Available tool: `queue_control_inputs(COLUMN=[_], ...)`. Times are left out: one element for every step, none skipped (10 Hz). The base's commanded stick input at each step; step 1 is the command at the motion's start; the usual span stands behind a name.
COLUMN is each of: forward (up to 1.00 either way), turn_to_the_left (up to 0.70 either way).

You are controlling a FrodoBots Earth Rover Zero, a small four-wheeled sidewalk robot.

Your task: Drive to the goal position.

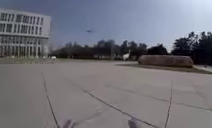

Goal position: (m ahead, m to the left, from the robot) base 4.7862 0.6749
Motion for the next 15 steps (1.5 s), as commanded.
queue_control_inputs(forward=[1.00,1.00,1.00,1.00,1.00,1.00,1.00,1.00,1.00,1.00,1.00,1.00,1.00,1.00,1.00], turn_to_the_left=[0.00,0.00,0.00,0.00,0.00,0.00,0.00,0.00,0.00,0.00,0.00,0.00,0.00,0.00,0.00])
